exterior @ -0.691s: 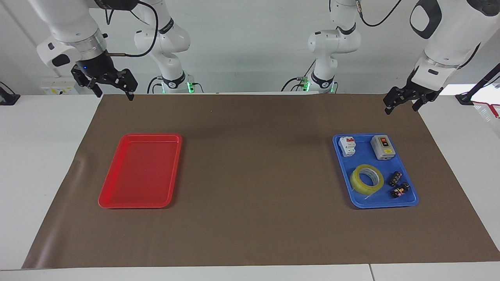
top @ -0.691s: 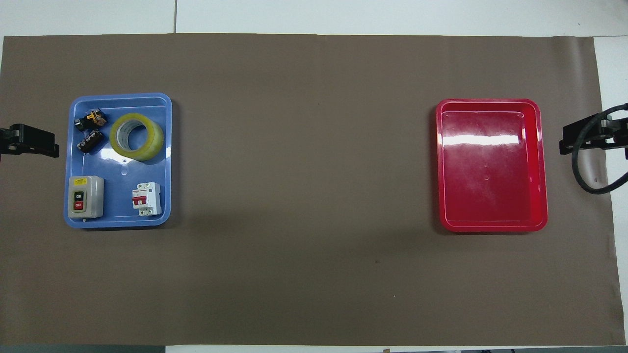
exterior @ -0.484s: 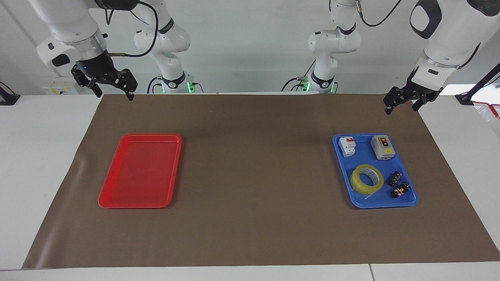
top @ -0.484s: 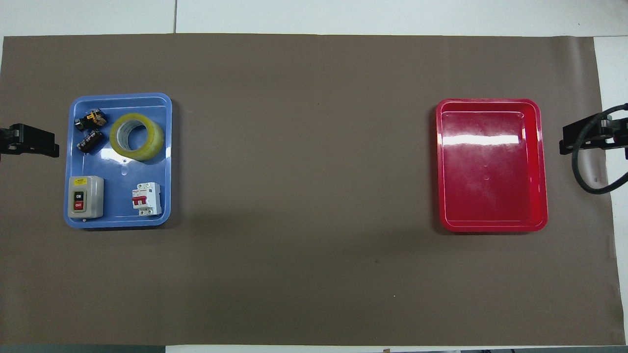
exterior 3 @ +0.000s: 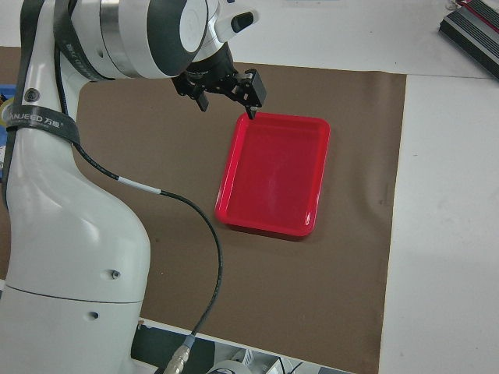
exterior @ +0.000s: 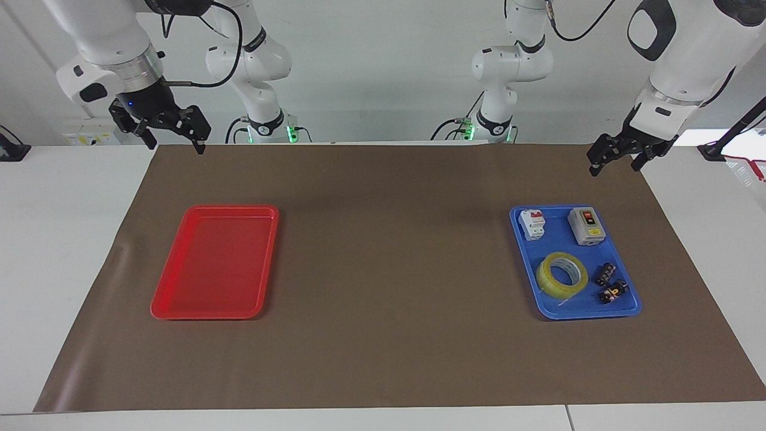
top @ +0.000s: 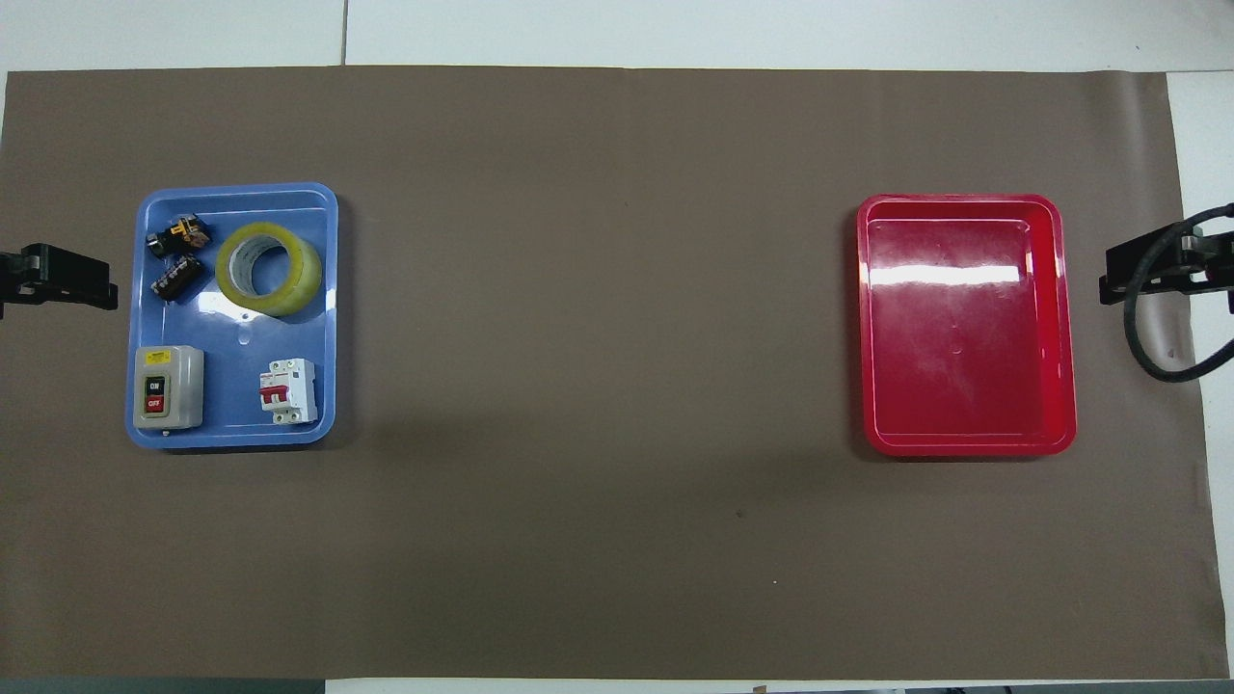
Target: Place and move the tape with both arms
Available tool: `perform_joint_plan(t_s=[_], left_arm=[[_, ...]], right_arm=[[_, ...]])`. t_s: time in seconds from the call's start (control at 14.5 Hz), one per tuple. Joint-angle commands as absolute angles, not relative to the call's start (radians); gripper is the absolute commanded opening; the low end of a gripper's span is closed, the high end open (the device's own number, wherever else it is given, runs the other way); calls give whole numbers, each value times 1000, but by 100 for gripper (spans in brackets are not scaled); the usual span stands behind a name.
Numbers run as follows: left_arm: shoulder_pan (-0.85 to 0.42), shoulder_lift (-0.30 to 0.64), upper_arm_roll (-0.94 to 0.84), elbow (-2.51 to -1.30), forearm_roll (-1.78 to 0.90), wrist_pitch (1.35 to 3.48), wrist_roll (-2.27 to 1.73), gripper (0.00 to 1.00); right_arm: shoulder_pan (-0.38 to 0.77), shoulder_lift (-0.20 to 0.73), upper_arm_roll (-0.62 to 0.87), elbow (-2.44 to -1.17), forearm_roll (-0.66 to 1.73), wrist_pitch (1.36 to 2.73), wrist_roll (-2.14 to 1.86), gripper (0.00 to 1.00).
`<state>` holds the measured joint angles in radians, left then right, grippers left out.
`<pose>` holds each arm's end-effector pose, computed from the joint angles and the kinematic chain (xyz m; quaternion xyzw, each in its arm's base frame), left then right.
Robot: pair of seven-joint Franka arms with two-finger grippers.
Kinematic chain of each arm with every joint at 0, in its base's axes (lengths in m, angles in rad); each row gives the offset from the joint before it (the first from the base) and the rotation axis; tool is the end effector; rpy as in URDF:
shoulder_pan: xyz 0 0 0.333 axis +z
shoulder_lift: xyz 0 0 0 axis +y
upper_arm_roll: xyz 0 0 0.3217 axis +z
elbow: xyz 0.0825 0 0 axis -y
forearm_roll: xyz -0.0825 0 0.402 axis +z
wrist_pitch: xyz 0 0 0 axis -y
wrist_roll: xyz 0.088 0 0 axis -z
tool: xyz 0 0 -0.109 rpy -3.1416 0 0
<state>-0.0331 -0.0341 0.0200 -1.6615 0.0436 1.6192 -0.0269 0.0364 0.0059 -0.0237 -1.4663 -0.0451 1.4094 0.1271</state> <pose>0.5646 -0.0027 0.6073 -0.9997 -0.0057 0.0037 0.0215 0.5573 0.0016 0.6617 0.9974 -0.0600 -0.0297 0.0246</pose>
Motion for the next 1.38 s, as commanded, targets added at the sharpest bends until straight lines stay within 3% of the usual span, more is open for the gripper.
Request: perform_joint_plan(t_s=[0.0, 0.97, 1.31], left_arm=[[-28, -49, 23, -1686, 31, 1629, -29, 100], [-29, -49, 23, -1687, 31, 1673, -14, 100], [-28, -41, 23, -1739, 32, 1759, -14, 100]], right_arm=[[37, -8, -26, -1471, -31, 1397, 110, 100], [37, -8, -26, -1474, -31, 1396, 110, 100], [37, -8, -26, -1474, -31, 1396, 112, 100]])
